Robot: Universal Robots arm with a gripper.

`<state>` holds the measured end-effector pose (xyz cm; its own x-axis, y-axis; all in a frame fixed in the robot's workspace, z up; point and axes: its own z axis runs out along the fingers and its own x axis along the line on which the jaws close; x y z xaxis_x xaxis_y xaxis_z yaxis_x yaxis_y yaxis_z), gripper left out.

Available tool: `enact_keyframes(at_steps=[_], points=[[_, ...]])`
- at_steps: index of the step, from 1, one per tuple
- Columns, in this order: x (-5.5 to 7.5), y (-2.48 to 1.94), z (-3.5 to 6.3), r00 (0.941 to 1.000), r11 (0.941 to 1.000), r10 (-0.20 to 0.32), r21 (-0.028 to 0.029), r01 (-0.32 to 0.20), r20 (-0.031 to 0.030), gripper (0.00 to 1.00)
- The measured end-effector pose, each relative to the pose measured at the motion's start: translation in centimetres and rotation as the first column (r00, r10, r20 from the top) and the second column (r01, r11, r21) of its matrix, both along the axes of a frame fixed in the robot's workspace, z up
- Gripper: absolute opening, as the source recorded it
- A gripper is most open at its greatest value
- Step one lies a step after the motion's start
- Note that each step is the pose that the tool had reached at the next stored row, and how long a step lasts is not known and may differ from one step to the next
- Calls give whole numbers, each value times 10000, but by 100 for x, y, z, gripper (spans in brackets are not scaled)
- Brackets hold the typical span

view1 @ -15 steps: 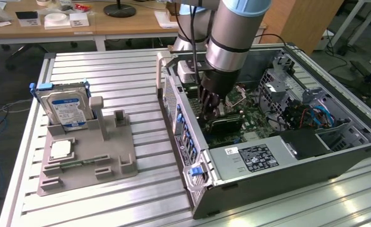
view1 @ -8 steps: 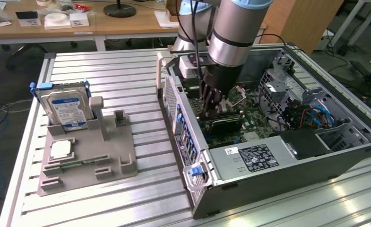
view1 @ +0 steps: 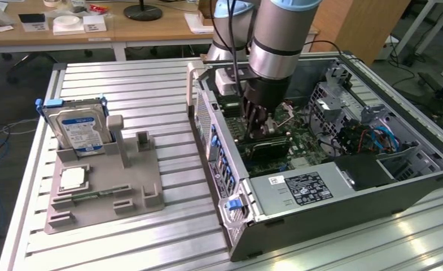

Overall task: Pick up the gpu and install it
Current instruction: 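Press down on the gpu until it lock into place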

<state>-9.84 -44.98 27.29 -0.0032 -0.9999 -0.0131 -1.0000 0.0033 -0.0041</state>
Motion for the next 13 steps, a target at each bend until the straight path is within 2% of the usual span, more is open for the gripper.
enact_keyframes(at_steps=[11,13], points=[[390,0,0,10000,10000,42,62,-42,7,11],[399,-1,-1,10000,10000,43,62,-43,7,11]])
